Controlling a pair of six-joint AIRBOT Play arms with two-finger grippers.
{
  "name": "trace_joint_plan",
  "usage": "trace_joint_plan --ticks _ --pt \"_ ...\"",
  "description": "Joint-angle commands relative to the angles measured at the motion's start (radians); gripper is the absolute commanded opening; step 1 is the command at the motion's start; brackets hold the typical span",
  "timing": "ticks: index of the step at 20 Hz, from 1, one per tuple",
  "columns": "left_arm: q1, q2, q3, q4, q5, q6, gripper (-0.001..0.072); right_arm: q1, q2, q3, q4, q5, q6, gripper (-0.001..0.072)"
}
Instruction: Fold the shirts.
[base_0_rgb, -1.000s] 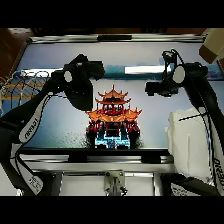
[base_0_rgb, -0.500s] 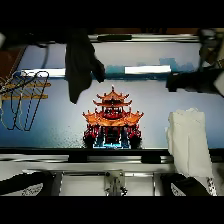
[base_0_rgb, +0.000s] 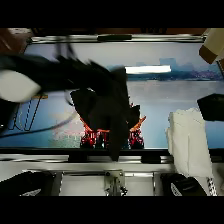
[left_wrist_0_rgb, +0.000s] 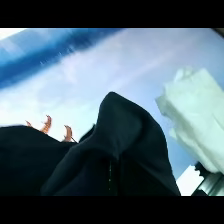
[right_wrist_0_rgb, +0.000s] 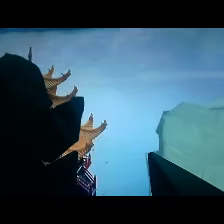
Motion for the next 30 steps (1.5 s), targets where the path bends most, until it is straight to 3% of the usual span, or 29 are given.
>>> trace_joint_plan --ticks 1,2,3,4,5,8,10,12,16,19,23,27,29,30 --pt "-0.157 -0.109 -0.209 0.0 0.161 -0.107 0.0097 0.0 0.025 -0.029 0.037 0.08 0.024 0.055" --pt "-0.177 -0.157 -0.219 0.0 0.155 -0.114 0.0383 -0.001 0.025 -0.058 0.064 0.071 0.024 0.0551" --pt "-0.18 -0.189 -0.215 0.0 0.13 -0.122 0.0614 0.0 0.025 -0.095 0.093 0.069 0.024 0.0551" --pt "-0.165 -0.205 -0.204 0.018 0.073 -0.123 0.0678 0.0 0.025 -0.138 0.117 0.064 0.024 0.0554" --pt "-0.133 -0.206 -0.19 0.058 -0.005 -0.124 0.0678 0.0 0.025 -0.194 0.138 0.059 0.023 0.0671" --pt "0.047 -0.187 -0.111 0.264 -0.325 -0.1 0.0678 -0.001 0.025 -0.387 0.175 0.006 0.022 0.0671" --pt "0.211 -0.171 -0.107 0.32 -0.415 -0.045 0.0679 -0.001 0.025 -0.533 0.203 -0.083 0.02 0.067" --pt "0.393 -0.179 -0.127 0.267 -0.439 -0.044 0.0678 -0.001 0.008 -0.651 0.251 -0.19 0.023 0.067" --pt "0.689 -0.196 -0.293 -0.013 -0.306 -0.045 0.0678 0.0 -0.108 -0.697 0.294 -0.399 -0.03 0.067" --pt "0.787 -0.237 -0.401 -0.187 -0.18 -0.044 0.0677 0.0 -0.206 -0.697 0.311 -0.546 -0.043 0.0669" --pt "0.763 -0.315 -0.425 -0.247 -0.029 -0.044 0.0675 0.0 -0.312 -0.697 0.34 -0.601 -0.07 0.067" --pt "0.706 -0.365 -0.424 -0.324 0.111 -0.045 0.066 0.0 -0.363 -0.697 0.385 -0.546 -0.194 0.067" --pt "0.685 -0.385 -0.423 -0.338 0.148 -0.045 0.0526 0.0 -0.375 -0.697 0.384 -0.488 -0.239 0.067" --pt "0.679 -0.395 -0.423 -0.342 0.154 -0.045 0.0515 0.0 -0.376 -0.697 0.375 -0.47 -0.259 0.067"
